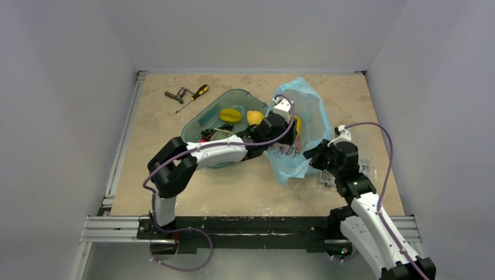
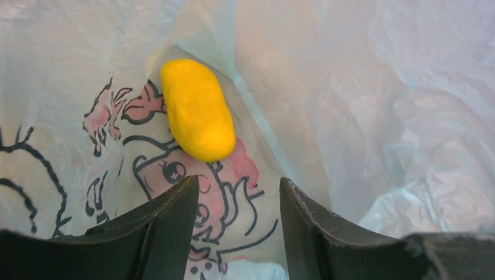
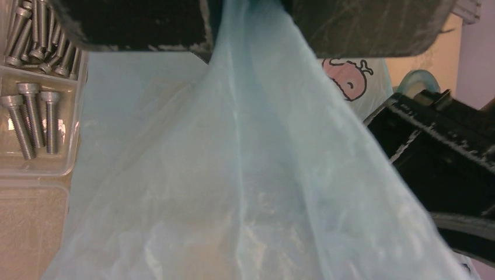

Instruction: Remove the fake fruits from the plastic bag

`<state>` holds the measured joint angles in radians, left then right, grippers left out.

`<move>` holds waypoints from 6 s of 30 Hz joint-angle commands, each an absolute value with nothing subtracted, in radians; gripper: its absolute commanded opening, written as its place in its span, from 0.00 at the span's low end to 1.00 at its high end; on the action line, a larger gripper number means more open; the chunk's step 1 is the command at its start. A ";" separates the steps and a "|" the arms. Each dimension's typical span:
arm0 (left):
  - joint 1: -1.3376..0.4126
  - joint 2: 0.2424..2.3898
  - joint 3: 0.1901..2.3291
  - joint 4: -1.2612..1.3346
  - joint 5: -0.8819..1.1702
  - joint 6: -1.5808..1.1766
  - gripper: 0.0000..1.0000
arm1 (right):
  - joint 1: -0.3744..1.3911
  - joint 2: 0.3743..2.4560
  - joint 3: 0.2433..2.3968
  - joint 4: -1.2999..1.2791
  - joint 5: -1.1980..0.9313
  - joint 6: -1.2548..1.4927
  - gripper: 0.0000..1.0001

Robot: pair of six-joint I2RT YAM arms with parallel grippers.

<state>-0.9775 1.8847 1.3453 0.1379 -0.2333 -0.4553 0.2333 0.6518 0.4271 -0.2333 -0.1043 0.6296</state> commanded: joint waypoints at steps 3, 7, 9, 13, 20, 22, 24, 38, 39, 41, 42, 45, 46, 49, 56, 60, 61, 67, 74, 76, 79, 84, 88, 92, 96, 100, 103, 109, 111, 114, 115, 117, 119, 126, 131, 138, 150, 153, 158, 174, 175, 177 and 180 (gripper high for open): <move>-0.978 2.004 1.440 0.251 -0.334 -0.546 0.58 | 0.228 0.676 0.504 -0.245 -0.110 0.622 0.00; -0.977 2.097 1.521 0.235 -0.409 -0.552 0.68 | 0.228 0.678 0.511 -0.254 -0.110 0.618 0.00; -0.977 2.131 1.559 0.199 -0.437 -0.563 0.75 | 0.228 0.679 0.512 -0.256 -0.116 0.618 0.00; -0.977 2.202 1.644 0.138 -0.453 -0.583 0.84 | 0.229 0.677 0.510 -0.253 -0.130 0.625 0.00; -0.977 2.335 1.775 0.030 -0.476 -0.622 0.84 | 0.229 0.689 0.526 -0.259 -0.148 0.624 0.00; -0.977 2.356 1.784 0.037 -0.475 -0.618 0.83 | 0.229 0.685 0.525 -0.265 -0.145 0.621 0.00; -0.977 2.367 1.793 0.050 -0.475 -0.581 0.79 | 0.229 0.683 0.525 -0.268 -0.144 0.620 0.00; -0.953 2.404 1.898 -0.094 -0.422 -0.598 0.47 | 0.229 0.684 0.541 -0.289 -0.143 0.614 0.00; -0.951 2.403 1.894 -0.088 -0.414 -0.597 0.40 | 0.229 0.686 0.540 -0.287 -0.142 0.614 0.00; -0.950 2.396 1.882 -0.068 -0.397 -0.584 0.28 | 0.229 0.690 0.537 -0.281 -0.144 0.616 0.00; -0.951 2.388 1.877 -0.065 -0.385 -0.571 0.25 | 0.228 0.693 0.535 -0.279 -0.145 0.617 0.00; -0.951 2.343 1.839 -0.027 -0.341 -0.523 0.22 | 0.228 0.695 0.529 -0.273 -0.149 0.620 0.00; -0.951 2.321 1.814 -0.018 -0.331 -0.507 0.20 | 0.228 0.694 0.525 -0.268 -0.148 0.619 0.00; -0.951 2.234 1.732 -0.015 -0.294 -0.479 0.10 | 0.228 0.702 0.517 -0.254 -0.133 0.617 0.00; -0.953 1.997 1.532 0.008 -0.153 -0.423 0.00 | 0.229 0.711 0.503 -0.234 -0.076 0.661 0.00; -0.951 1.897 1.457 -0.035 -0.026 -0.367 0.00 | 0.228 0.714 0.494 -0.221 -0.072 0.675 0.00; -0.951 1.872 1.443 -0.052 0.005 -0.360 0.00 | 0.228 0.714 0.491 -0.219 -0.070 0.678 0.00; -0.951 1.720 1.346 -0.073 0.199 -0.342 0.00 | 0.229 0.708 0.491 -0.214 -0.061 0.692 0.00; -0.947 1.510 1.259 -0.188 0.240 -0.222 0.00 | 0.228 0.704 0.506 -0.233 -0.045 0.685 0.00; -0.941 1.446 1.251 -0.258 0.171 -0.178 0.00 | 0.229 0.697 0.503 -0.235 -0.045 0.685 0.00; -0.928 1.357 1.249 -0.362 0.038 -0.101 0.00 | 0.228 0.692 0.499 -0.234 -0.048 0.687 0.00; -0.897 1.251 1.205 -0.387 -0.360 -0.067 0.00 | 0.228 0.697 0.498 -0.226 -0.050 0.689 0.00; -0.862 1.269 1.205 -0.362 -0.641 -0.160 0.00 | 0.229 0.707 0.507 -0.225 -0.055 0.689 0.00; -0.781 1.376 1.299 -0.434 -0.652 -0.316 0.00 | 0.229 0.708 0.520 -0.240 -0.048 0.682 0.00; -0.735 1.540 1.411 -0.502 -0.628 -0.427 0.00 | 0.229 0.701 0.528 -0.260 -0.038 0.677 0.00; -0.725 1.700 1.572 -0.634 -0.653 -0.542 0.00 | 0.228 0.693 0.529 -0.267 -0.037 0.679 0.00; -0.724 1.785 1.652 -0.698 -0.676 -0.639 0.00 | 0.228 0.694 0.528 -0.267 -0.037 0.680 0.00; -0.724 1.953 1.824 -0.955 -0.734 -0.919 0.00 | 0.229 0.707 0.534 -0.264 -0.038 0.679 0.00; -0.724 1.960 1.806 -0.916 -0.709 -0.912 0.00 | 0.229 0.708 0.533 -0.265 -0.037 0.677 0.00; -0.724 1.958 1.767 -0.844 -0.678 -0.894 0.04 | 0.228 0.712 0.529 -0.260 -0.035 0.678 0.00; -0.724 1.961 1.764 -0.841 -0.673 -0.894 0.10 | 0.229 0.714 0.526 -0.257 -0.033 0.678 0.00; -0.724 1.970 1.768 -0.841 -0.659 -0.897 0.20 | 0.229 0.718 0.523 -0.252 -0.030 0.679 0.00; -0.724 1.975 1.767 -0.841 -0.645 -0.902 0.30 | 0.228 0.723 0.523 -0.245 -0.030 0.682 0.00; -0.721 1.958 1.750 -0.848 -0.640 -0.890 0.75 | 0.229 0.734 0.526 -0.197 -0.041 0.750 0.00; -0.719 1.903 1.716 -0.829 -0.644 -0.849 1.00 | 0.223 0.781 0.559 -0.153 -0.009 0.798 0.00; -0.718 1.766 1.635 -0.782 -0.626 -0.770 1.00 | 0.174 0.912 0.651 -0.059 -0.002 0.818 0.00; -0.718 1.319 1.282 -0.591 -0.442 -0.620 1.00 | 0.005 1.240 0.900 0.073 -0.017 0.668 0.00; -0.718 1.211 1.222 -0.589 -0.381 -0.568 1.00 | -0.019 1.327 0.983 0.049 -0.072 0.620 0.00; -0.719 1.024 1.138 -0.607 -0.232 -0.472 1.00 | -0.031 1.397 1.057 0.003 -0.107 0.547 0.07; -0.718 0.574 1.155 -0.761 -0.154 -0.378 1.00 | -0.026 1.148 1.345 -0.632 0.189 0.288 0.99; -0.719 0.553 1.156 -0.760 -0.166 -0.377 1.00 | -0.026 1.110 1.351 -0.653 0.192 0.290 0.99; -0.718 0.519 1.165 -0.757 -0.183 -0.377 1.00 | -0.026 1.025 1.353 -0.681 0.187 0.294 0.99; -0.718 0.495 1.200 -0.766 -0.186 -0.382 1.00 | -0.026 0.898 1.344 -0.684 0.138 0.299 0.99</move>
